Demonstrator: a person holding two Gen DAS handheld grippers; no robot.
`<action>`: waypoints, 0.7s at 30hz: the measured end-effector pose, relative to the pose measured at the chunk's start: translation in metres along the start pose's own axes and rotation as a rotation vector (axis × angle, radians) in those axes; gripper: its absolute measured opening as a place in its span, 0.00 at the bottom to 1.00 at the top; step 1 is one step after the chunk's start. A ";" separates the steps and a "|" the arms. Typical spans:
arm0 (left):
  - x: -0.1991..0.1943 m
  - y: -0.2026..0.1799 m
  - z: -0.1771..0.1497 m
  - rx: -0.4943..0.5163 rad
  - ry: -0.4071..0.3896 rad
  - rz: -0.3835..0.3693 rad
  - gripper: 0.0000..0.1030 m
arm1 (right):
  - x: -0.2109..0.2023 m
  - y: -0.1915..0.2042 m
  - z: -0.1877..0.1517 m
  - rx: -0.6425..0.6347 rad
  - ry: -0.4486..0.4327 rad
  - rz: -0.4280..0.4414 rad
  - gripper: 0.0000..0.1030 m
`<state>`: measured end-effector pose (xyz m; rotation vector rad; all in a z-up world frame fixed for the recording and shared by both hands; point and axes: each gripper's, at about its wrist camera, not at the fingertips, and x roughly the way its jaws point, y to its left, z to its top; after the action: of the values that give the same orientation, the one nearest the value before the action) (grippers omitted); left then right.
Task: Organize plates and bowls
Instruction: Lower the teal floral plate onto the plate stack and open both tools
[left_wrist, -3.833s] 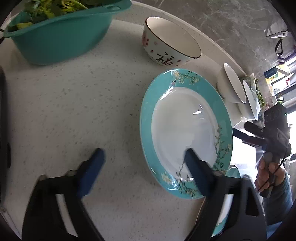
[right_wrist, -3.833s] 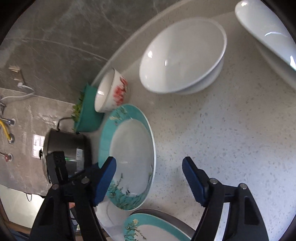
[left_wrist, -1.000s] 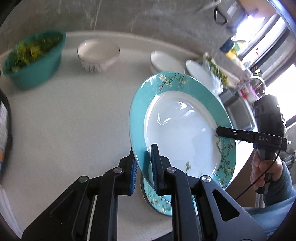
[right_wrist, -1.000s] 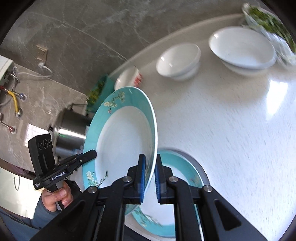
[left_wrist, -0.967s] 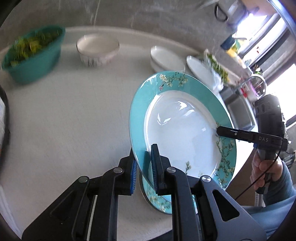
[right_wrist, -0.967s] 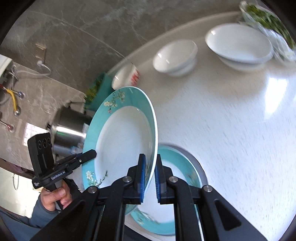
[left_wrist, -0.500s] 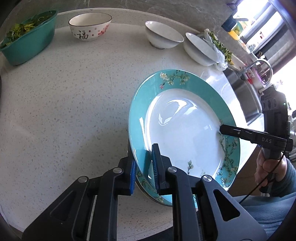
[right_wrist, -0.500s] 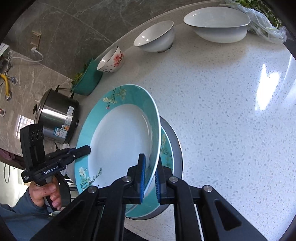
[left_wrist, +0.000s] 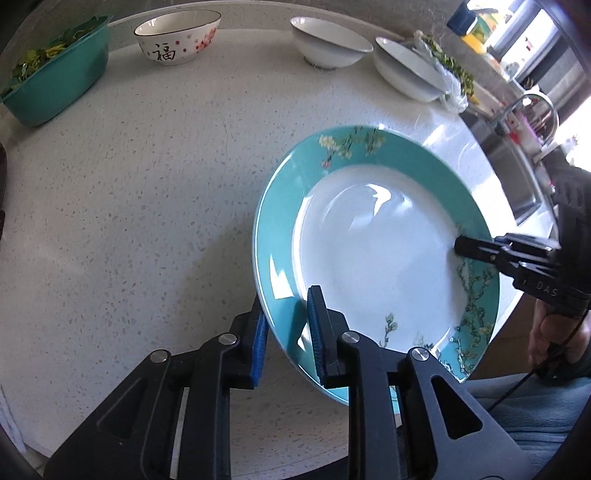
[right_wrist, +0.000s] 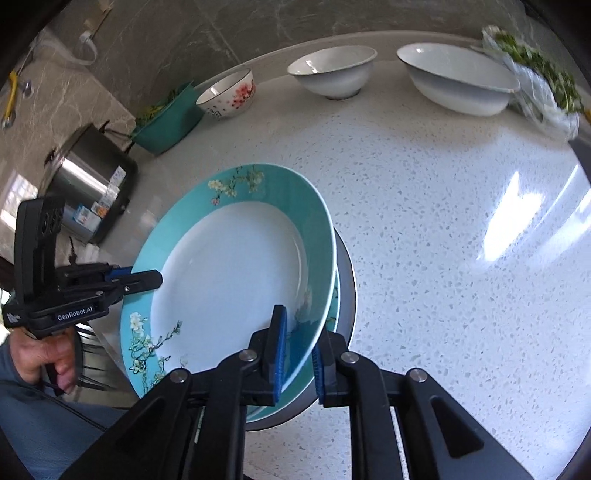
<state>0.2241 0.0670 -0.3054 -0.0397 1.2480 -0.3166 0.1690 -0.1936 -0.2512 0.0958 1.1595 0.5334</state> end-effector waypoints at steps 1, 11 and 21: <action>0.002 0.000 0.001 0.004 -0.001 0.001 0.19 | 0.000 0.001 0.000 -0.002 -0.002 -0.008 0.15; 0.008 -0.008 0.004 0.077 -0.007 0.021 0.23 | -0.002 0.020 -0.007 -0.116 -0.043 -0.156 0.22; 0.009 -0.014 0.007 0.157 -0.007 0.022 0.23 | 0.001 0.037 -0.015 -0.215 -0.041 -0.360 0.27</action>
<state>0.2299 0.0503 -0.3085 0.1077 1.2128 -0.3946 0.1427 -0.1641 -0.2456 -0.2813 1.0430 0.3310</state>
